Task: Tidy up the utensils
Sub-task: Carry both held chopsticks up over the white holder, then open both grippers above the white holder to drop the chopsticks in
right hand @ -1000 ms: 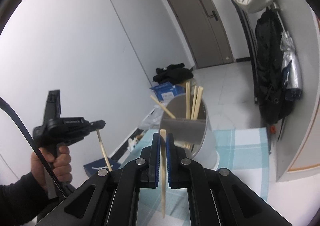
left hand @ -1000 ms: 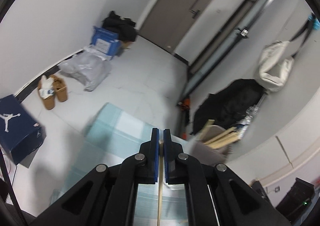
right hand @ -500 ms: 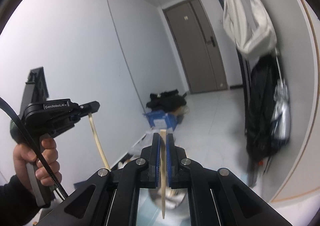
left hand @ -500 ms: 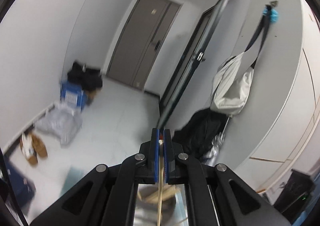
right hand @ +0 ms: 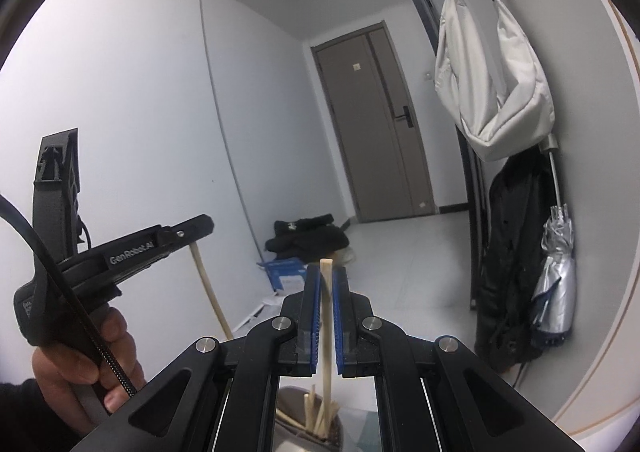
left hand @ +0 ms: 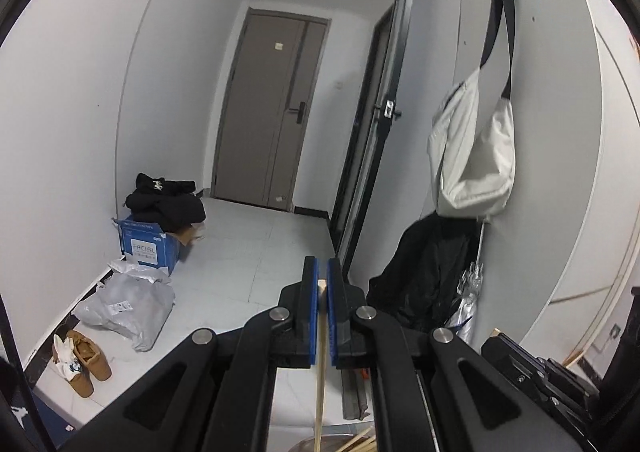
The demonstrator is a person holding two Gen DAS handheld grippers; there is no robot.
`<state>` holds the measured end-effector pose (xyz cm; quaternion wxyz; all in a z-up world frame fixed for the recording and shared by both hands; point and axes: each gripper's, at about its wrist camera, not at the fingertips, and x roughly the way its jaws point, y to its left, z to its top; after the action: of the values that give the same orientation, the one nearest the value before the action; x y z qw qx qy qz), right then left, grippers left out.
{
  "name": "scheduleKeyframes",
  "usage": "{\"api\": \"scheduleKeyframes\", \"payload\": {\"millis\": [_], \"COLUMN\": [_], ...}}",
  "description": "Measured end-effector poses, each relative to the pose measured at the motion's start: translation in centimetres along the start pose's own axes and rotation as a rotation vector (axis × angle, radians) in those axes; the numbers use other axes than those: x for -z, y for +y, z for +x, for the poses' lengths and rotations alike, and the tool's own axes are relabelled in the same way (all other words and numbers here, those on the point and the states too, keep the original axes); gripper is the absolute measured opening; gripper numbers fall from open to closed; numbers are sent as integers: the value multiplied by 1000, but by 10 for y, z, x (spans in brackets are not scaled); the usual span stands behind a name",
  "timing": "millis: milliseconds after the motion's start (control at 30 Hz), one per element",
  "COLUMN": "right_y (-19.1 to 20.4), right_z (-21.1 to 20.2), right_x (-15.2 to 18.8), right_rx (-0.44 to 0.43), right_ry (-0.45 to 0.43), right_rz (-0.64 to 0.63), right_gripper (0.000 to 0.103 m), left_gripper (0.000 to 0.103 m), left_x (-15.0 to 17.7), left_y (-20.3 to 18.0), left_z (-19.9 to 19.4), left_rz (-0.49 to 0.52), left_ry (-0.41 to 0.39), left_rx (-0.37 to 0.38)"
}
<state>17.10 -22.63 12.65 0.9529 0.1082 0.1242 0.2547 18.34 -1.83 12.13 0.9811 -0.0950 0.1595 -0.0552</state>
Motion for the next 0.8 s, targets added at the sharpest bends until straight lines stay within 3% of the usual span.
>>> {"api": "scheduleKeyframes", "payload": {"millis": [367,600,800], "right_y": [3,9,16], "right_z": [13,17,26], "right_x": [42,60,80], "right_rx": [-24,-45,-58], "right_ry": [71,144,233], "right_rz": [-61,-69,-93], "right_gripper": [5,5,5], "left_gripper": [1,1,1], "left_x": [28,40,57], "left_y": [-12,-17,-20], "left_z": [19,14,16], "left_rz": [121,144,164], "left_ry": [82,115,196], "left_rx": [37,31,44]}}
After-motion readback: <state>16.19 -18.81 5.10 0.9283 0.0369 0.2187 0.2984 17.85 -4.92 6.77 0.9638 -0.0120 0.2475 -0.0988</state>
